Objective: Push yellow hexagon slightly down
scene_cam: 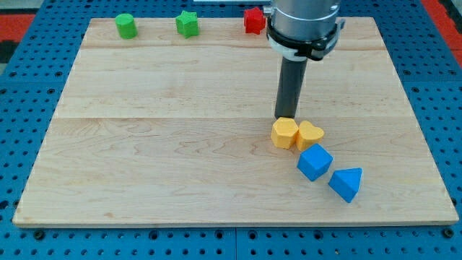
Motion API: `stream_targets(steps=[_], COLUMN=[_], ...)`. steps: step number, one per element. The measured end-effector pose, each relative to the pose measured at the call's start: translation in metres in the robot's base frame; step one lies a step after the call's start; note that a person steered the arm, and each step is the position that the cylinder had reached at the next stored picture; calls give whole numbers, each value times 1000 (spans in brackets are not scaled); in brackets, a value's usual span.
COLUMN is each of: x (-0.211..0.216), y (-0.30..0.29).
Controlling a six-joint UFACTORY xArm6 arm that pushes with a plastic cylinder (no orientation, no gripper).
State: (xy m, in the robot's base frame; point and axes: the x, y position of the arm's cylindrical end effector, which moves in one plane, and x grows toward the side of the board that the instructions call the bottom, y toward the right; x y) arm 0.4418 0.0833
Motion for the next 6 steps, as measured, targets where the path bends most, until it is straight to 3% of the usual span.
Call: stream_targets(steps=[2,5,6], x=[-12,19,-15], y=[-32,-18,-37])
